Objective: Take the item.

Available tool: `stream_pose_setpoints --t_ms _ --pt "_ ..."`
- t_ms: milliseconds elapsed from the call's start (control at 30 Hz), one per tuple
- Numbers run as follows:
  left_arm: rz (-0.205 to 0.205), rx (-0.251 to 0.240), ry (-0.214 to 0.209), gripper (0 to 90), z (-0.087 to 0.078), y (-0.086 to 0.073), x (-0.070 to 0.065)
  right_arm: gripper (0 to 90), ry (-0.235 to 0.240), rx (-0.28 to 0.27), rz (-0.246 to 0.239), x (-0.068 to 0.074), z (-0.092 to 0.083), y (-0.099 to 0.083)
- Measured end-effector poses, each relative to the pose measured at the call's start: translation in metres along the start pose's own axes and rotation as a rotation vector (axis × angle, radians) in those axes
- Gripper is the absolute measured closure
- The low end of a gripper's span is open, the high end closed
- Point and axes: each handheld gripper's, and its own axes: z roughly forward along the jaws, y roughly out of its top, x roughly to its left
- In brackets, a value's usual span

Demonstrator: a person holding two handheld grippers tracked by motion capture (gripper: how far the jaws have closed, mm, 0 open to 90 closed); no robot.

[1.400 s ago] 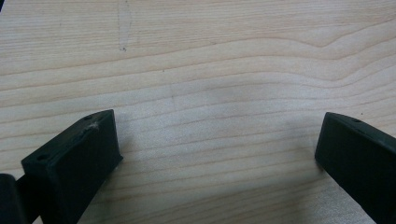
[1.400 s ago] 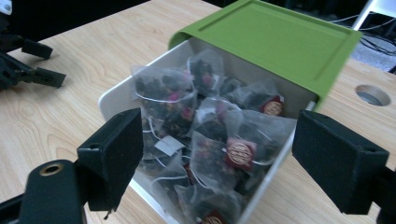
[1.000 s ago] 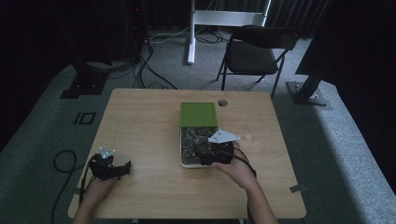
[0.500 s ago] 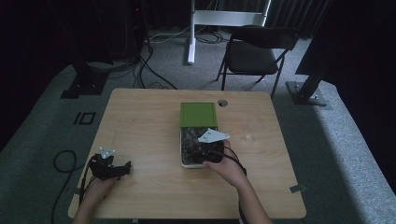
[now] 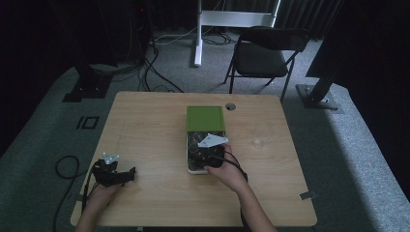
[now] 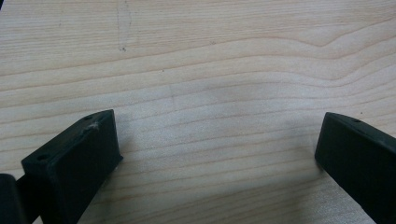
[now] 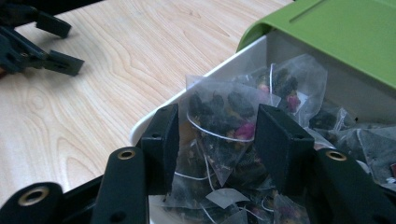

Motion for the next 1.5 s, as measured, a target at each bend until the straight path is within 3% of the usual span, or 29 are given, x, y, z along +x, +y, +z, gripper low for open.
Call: stream_pose_setpoints --t_ms 467,667,867,1233,1333,1500 --pt "0.001 0.001 0.000 0.3 0.000 0.000 0.000 62.5 -0.017 0.043 -0.017 0.001 0.016 -0.005" --pt "0.000 0.000 0.000 0.3 0.000 0.000 0.000 71.5 -0.001 0.051 -0.024 0.000 0.016 -0.005" --pt "0.000 0.000 0.000 0.3 0.000 0.000 0.000 73.0 0.017 0.055 -0.030 0.001 0.012 -0.004" --pt "-0.001 0.001 -0.001 0.3 0.000 0.000 0.000 73.4 0.049 0.010 -0.019 -0.003 -0.004 0.003" --pt "0.002 0.002 0.000 0.3 0.000 0.000 0.000 73.3 0.055 -0.007 0.018 -0.006 -0.008 0.004" --pt "0.000 0.000 0.000 0.3 0.000 0.000 0.000 72.7 0.053 -0.026 0.038 -0.009 -0.013 0.005"
